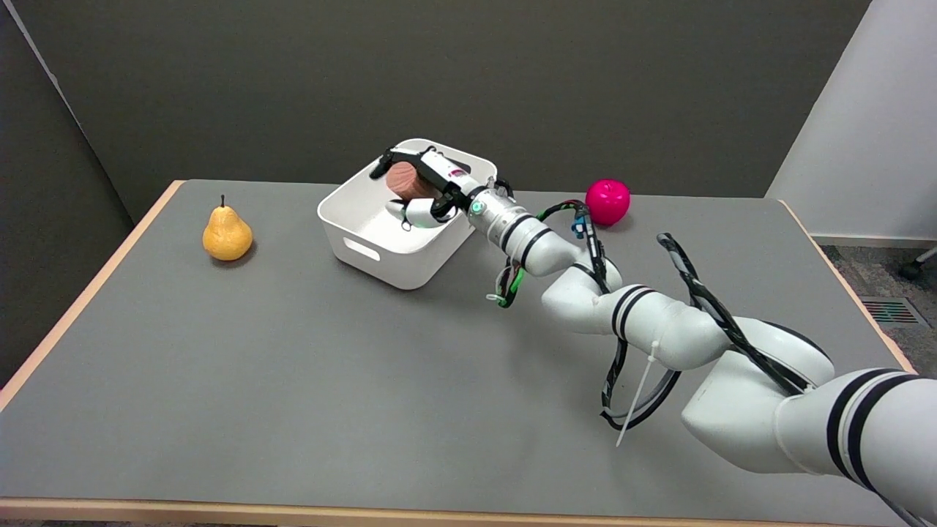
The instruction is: Place the wooden cylinder in the white box.
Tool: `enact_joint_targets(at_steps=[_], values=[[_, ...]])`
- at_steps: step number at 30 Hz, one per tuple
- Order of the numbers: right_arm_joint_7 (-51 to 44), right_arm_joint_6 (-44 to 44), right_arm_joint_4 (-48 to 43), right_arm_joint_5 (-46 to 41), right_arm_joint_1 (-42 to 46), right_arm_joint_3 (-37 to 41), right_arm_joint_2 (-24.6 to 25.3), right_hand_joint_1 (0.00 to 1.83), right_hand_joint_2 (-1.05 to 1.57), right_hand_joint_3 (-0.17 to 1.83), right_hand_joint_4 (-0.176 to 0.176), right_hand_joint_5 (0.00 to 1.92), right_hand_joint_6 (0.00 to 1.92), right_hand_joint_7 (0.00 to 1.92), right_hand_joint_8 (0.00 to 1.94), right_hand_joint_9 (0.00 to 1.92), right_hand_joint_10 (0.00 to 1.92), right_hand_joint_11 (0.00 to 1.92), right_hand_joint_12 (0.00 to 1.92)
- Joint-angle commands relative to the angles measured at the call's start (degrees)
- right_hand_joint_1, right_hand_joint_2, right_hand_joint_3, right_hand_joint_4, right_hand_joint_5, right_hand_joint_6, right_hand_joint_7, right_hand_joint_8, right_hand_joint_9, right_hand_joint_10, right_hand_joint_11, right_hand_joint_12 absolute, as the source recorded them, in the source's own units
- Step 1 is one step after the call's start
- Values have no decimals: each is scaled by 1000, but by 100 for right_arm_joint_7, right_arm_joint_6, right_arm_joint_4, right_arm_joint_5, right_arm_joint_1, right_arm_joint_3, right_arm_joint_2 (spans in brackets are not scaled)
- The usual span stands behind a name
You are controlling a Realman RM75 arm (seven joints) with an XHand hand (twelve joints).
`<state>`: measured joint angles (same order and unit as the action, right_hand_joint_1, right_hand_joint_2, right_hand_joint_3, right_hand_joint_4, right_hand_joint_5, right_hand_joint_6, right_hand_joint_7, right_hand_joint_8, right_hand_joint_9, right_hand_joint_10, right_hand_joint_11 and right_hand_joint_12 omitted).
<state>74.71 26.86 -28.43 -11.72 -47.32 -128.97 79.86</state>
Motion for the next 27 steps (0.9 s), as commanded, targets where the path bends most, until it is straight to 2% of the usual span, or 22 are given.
enact_joint_targets(at_steps=[1,2,4,5,7,8,9,13,15,17,19,21,27], values=[[-35,371,-58,179,22,28,-65,873,826,955,69,299,437,82,1770,12,1921,-1,1921],[-35,375,-64,179,22,28,-65,826,747,939,71,268,353,125,1635,28,1921,-1,1921],[-35,375,-66,179,22,28,-65,705,712,938,72,209,339,267,1290,96,1867,-1,1921],[-35,375,-66,173,22,35,-65,651,703,942,72,177,342,324,1062,163,1707,-1,1898],[-35,375,-66,158,22,36,-73,563,683,961,73,124,337,360,649,285,1233,10,1780],[-35,375,-66,149,22,36,-73,492,663,995,76,107,305,308,488,274,904,40,1605],[-35,375,-66,141,22,36,-73,448,650,1006,78,94,284,267,384,252,707,56,1464],[-35,381,-67,131,22,44,-73,345,589,1000,82,71,165,104,235,80,543,46,1008],[-35,395,-67,131,22,66,-73,322,565,989,82,62,145,76,184,49,501,25,951],[-35,446,-67,131,22,103,-73,294,561,977,82,10,206,8,186,8,413,-1,889],[-35,561,-79,131,22,160,-94,381,576,998,80,15,147,-1,85,0,267,-1,770],[-43,744,-162,131,51,288,-134,374,573,991,81,12,145,-1,64,-1,236,-1,744],[-281,1292,-1368,-36,421,1185,-784,335,561,965,83,1,149,-1,17,-1,166,-1,685]])
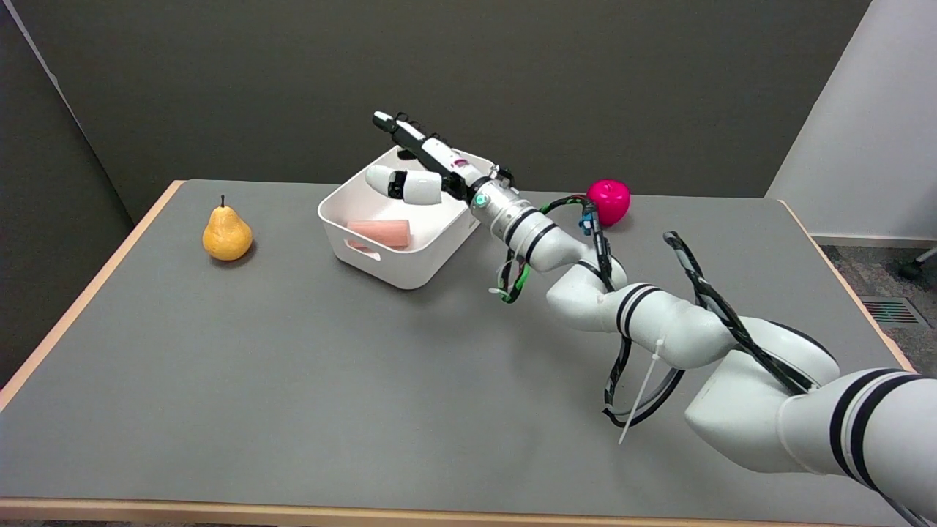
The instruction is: Place the wooden cylinder in the white box.
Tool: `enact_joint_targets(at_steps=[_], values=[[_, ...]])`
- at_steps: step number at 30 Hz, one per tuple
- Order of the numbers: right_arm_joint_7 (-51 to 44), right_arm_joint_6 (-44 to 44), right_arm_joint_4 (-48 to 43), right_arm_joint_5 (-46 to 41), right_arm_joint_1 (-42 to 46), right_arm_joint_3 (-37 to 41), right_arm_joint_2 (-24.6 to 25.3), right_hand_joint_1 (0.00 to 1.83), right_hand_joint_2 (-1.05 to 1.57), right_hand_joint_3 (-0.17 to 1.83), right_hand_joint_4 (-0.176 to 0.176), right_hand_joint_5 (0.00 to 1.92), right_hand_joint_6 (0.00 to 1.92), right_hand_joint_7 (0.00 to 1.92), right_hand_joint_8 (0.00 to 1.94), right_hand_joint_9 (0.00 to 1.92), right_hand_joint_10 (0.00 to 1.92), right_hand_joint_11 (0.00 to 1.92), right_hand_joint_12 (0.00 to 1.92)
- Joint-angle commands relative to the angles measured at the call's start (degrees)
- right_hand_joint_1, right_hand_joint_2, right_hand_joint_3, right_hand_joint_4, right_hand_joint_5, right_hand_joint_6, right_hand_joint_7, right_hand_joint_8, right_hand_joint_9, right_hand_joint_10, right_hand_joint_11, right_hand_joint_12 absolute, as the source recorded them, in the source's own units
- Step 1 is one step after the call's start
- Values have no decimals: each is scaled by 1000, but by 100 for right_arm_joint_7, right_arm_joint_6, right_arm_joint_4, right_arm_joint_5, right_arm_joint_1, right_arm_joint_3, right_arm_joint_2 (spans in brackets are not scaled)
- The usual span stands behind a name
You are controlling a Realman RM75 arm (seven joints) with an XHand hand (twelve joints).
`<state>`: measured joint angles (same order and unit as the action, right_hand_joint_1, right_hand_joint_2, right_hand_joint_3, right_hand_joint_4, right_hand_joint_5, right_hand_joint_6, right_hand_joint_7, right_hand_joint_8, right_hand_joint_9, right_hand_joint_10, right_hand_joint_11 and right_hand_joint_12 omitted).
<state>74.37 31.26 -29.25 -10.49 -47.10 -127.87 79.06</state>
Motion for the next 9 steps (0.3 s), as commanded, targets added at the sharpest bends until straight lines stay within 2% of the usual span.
enact_joint_targets(at_steps=[1,3,5,7,9], values=[[-249,939,-1613,-335,581,1267,-892,328,586,906,79,-1,127,-1,-1,-1,50,-1,507],[-249,1047,-2075,-863,947,1522,-1251,268,586,945,70,-1,110,-1,-1,-1,-1,-1,226],[-312,1291,-2579,-1648,1419,1712,-1637,259,595,950,61,-1,107,-1,-1,-1,-1,-1,171],[-508,1621,-2900,-2236,1764,1884,-1956,250,624,957,47,3,103,-1,-1,-1,-1,-1,23],[-809,1909,-3118,-2692,2106,2098,-2202,259,650,964,34,5,93,-1,-1,-1,-1,-1,-1]])
